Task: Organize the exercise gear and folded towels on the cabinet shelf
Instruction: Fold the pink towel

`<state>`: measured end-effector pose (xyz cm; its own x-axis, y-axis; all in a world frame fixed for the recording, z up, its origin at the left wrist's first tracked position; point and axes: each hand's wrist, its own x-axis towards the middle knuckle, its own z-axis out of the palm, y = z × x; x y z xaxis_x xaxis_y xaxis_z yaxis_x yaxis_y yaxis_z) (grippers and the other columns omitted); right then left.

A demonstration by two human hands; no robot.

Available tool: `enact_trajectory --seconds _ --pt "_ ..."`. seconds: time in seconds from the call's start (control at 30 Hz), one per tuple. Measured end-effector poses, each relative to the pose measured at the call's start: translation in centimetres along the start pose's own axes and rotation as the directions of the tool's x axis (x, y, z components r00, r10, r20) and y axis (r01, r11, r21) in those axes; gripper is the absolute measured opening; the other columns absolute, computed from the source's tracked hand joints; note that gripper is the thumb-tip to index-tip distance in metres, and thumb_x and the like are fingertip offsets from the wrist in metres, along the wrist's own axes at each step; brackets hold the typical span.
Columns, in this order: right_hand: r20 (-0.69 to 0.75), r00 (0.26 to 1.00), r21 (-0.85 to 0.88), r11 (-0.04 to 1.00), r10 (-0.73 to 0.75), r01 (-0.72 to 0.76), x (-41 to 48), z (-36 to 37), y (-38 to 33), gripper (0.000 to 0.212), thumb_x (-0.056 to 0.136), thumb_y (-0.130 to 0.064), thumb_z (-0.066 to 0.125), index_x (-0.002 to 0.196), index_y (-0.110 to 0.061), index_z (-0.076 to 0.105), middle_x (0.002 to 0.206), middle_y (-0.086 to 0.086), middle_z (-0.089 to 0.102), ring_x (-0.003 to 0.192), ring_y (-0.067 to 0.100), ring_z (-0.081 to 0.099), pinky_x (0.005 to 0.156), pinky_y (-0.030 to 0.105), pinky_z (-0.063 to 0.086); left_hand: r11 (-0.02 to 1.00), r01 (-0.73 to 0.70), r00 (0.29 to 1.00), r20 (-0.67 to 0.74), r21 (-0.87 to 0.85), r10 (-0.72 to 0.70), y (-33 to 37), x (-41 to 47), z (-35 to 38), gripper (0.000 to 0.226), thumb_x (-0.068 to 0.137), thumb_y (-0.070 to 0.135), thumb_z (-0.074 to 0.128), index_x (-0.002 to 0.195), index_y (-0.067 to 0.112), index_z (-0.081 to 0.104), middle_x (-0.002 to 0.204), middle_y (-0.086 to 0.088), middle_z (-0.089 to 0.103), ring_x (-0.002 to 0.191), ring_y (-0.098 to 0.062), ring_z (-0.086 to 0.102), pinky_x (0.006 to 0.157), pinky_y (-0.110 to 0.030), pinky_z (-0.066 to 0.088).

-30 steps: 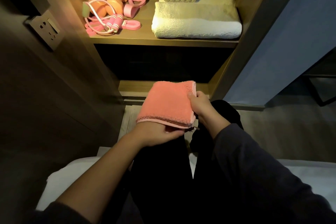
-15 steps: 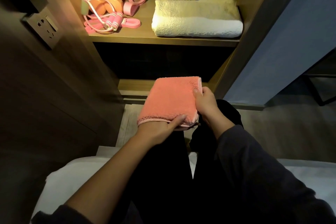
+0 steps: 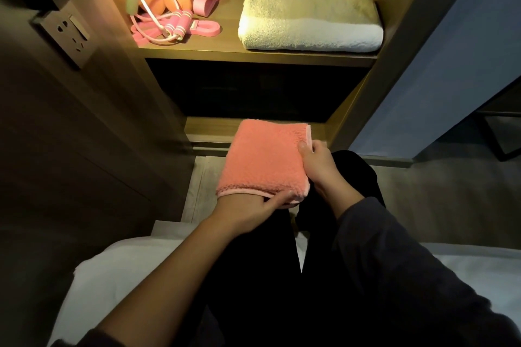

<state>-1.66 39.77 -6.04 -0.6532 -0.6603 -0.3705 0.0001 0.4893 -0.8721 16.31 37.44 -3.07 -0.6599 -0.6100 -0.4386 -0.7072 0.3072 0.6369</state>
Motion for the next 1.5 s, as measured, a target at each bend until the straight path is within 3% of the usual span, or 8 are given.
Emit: enact_trajectory --seconds 0.3,0.67,0.87,0.97,1.07,1.27,1.37,1.5 --pt "-0.001 1.0 0.02 1.0 -0.019 0.019 -0.1 -0.4 -0.1 0.012 0.104 -0.03 0.042 0.106 -0.02 0.049 0.089 -0.007 0.057 0.079 0.012 0.058 0.06 0.027 0.046 0.981 -0.15 0.983 -0.086 0.127 0.162 -0.8 -0.8 0.5 0.063 0.095 0.063 0.038 0.148 0.031 0.032 0.152 0.004 0.035 0.137 -0.016 0.032 0.106 -0.027 0.024" --pt "0.047 0.999 0.095 0.995 0.006 -0.011 -0.3 -0.6 -0.2 0.014 0.103 -0.029 0.044 0.11 -0.018 0.049 0.092 -0.007 0.056 0.084 0.013 0.06 0.067 0.028 0.052 0.897 -0.425 0.798 -0.416 0.122 0.435 -3.4 -4.8 -2.7 0.03 0.091 0.039 0.045 0.082 0.021 0.068 0.077 0.01 0.066 0.072 -0.008 0.061 0.063 -0.031 0.048" --pt "0.086 0.996 0.143 0.989 0.011 -0.023 -0.4 -0.9 -0.4 0.015 0.103 -0.029 0.046 0.11 -0.018 0.052 0.097 -0.002 0.061 0.085 0.014 0.063 0.066 0.028 0.052 0.973 -0.154 0.834 -0.551 -0.173 0.034 -2.5 -0.9 -5.5 0.006 0.094 0.025 0.055 0.092 0.02 0.057 0.097 0.005 0.057 0.084 -0.011 0.058 0.069 -0.028 0.048" --pt "0.089 0.996 0.158 0.987 0.009 -0.023 -0.5 -0.8 -0.5 0.02 0.102 -0.031 0.048 0.114 -0.016 0.053 0.096 -0.003 0.062 0.082 0.011 0.063 0.058 0.023 0.049 0.868 0.198 0.935 -0.178 -0.456 -0.307 -1.1 2.4 -6.8 0.02 0.099 0.036 0.047 0.102 0.019 0.056 0.101 -0.001 0.057 0.084 -0.012 0.055 0.066 -0.027 0.042" --pt "0.095 0.995 0.156 0.988 0.008 -0.023 -0.4 -0.7 -0.7 0.02 0.102 -0.031 0.049 0.115 -0.016 0.053 0.093 -0.008 0.057 0.079 0.008 0.062 0.054 0.019 0.047 0.698 0.316 0.932 0.073 -0.643 -0.355 -0.6 4.1 -7.2 0.043 0.101 0.05 0.037 0.095 0.015 0.062 0.087 -0.005 0.064 0.077 -0.019 0.06 0.067 -0.03 0.044" --pt "0.031 0.998 0.007 0.999 -0.052 0.051 -0.2 -0.2 -0.6 0.017 0.104 -0.036 0.038 0.108 -0.022 0.047 0.089 -0.008 0.055 0.079 0.012 0.057 0.063 0.028 0.047 0.841 0.235 0.921 -0.166 -0.487 -0.353 -0.3 6.6 -6.4 0.049 0.099 0.052 0.043 0.121 0.011 0.056 0.105 -0.006 0.063 0.093 -0.025 0.061 0.078 -0.036 0.048" --pt "-0.065 0.982 -0.1 0.98 -0.176 0.169 -0.3 0.0 -1.0 0.016 0.105 -0.034 0.036 0.104 -0.023 0.047 0.086 -0.013 0.053 0.074 0.003 0.053 0.055 0.023 0.037 0.913 0.072 0.894 -0.38 -0.401 -0.237 -0.5 6.4 -5.6 0.035 0.101 0.044 0.044 0.112 0.014 0.059 0.094 0.001 0.061 0.089 -0.021 0.061 0.062 -0.029 0.041" --pt "-0.027 0.96 -0.107 0.955 -0.28 0.275 -0.1 -0.6 -1.8 0.015 0.105 -0.032 0.037 0.106 -0.023 0.049 0.086 -0.011 0.056 0.073 0.002 0.054 0.055 0.023 0.036 0.841 0.026 0.915 -0.326 -0.541 -0.238 -0.8 5.8 -5.9 0.037 0.099 0.049 0.044 0.095 0.017 0.063 0.095 -0.004 0.067 0.088 -0.021 0.065 0.068 -0.031 0.049"
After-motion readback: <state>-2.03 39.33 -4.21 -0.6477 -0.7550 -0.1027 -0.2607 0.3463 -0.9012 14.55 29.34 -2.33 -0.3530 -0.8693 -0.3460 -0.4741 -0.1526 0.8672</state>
